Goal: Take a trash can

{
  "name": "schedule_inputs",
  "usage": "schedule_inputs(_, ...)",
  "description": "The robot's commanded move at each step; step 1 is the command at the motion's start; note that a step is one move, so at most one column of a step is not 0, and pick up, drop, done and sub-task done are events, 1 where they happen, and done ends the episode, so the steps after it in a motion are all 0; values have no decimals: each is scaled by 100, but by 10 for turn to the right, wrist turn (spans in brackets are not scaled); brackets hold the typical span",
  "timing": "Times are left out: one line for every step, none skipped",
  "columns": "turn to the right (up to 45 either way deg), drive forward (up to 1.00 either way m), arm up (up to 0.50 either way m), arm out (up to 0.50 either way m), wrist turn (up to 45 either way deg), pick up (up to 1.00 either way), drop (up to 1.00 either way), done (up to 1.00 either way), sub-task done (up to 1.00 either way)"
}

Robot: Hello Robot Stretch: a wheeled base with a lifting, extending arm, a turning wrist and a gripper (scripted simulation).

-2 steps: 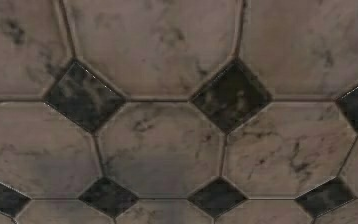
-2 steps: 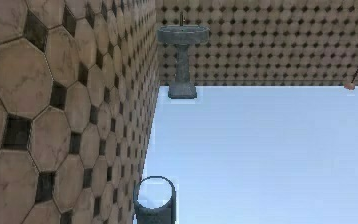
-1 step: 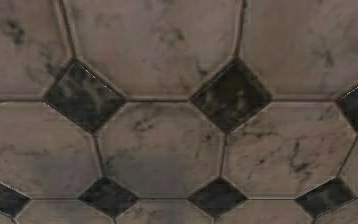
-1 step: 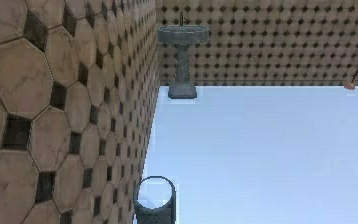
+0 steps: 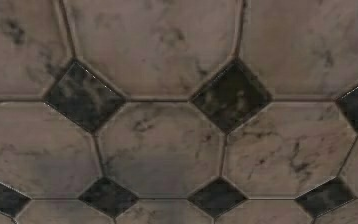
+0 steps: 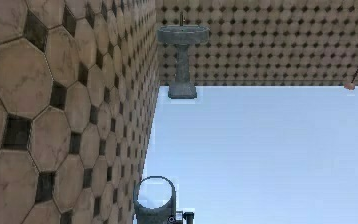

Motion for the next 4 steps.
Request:
schedule_inputs(0,0,0,0,450,0,0,0,0)
schedule_inputs(0,0,0,0,450,0,0,0,0)
schedule_inputs(0,0,0,0,450,0,0,0,0)
schedule_inputs(0,0,0,0,150,0,0,0,0)
